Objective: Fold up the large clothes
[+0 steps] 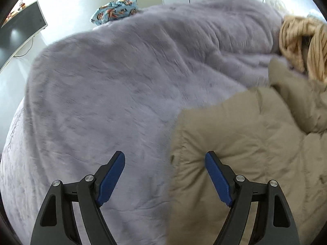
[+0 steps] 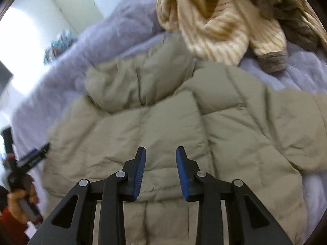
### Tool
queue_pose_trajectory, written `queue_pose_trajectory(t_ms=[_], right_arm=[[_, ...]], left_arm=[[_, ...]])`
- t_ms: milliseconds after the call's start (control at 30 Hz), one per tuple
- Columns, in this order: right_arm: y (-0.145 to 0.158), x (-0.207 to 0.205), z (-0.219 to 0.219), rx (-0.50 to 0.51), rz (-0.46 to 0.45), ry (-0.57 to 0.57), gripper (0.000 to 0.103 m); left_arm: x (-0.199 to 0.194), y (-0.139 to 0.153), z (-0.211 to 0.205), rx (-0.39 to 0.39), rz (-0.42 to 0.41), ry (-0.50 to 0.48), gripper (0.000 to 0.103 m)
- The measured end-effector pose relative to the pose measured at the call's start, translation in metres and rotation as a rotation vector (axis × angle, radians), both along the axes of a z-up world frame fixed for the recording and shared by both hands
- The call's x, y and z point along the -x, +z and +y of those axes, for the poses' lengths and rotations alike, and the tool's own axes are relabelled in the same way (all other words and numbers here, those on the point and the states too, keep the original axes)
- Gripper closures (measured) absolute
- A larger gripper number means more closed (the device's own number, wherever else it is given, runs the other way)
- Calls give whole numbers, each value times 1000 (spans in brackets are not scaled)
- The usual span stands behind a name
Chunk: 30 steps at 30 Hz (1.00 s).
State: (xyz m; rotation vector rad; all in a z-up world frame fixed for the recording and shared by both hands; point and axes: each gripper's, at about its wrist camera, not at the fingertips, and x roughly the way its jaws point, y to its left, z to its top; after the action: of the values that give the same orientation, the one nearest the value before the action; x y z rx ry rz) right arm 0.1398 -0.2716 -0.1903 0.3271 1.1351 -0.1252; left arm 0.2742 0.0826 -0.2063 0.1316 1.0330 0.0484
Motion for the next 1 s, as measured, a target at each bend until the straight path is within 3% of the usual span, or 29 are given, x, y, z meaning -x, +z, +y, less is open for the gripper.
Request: queue_pose_trajectory(t_ms=[67, 133, 267, 367, 500, 633, 667, 1000], right_arm=[[-24, -4, 1, 34, 56, -4, 71], [-41, 0, -3, 65, 81, -21, 80], [-43, 15, -18, 56, 66, -67, 81], [-38, 20, -28, -5, 71, -89, 81], [-18, 36, -46, -74, 46, -141, 76], [-12, 68, -66, -220, 59, -208, 57], [-11, 72, -68, -242, 67, -221, 56], [5, 157, -124, -345, 83, -384, 40]], left_arm=[[5, -9, -6, -9, 7, 11, 21], [7, -15, -10, -12, 3, 14, 21], [5, -21, -9, -3, 10, -1, 21], [5, -16, -9, -12, 19, -5, 21], [15, 10, -8, -2, 5, -20, 21], [43, 33, -12, 7, 20, -62, 21], [50, 36, -13, 12, 29, -67, 21], [128, 53, -79, 91, 148, -204, 21]])
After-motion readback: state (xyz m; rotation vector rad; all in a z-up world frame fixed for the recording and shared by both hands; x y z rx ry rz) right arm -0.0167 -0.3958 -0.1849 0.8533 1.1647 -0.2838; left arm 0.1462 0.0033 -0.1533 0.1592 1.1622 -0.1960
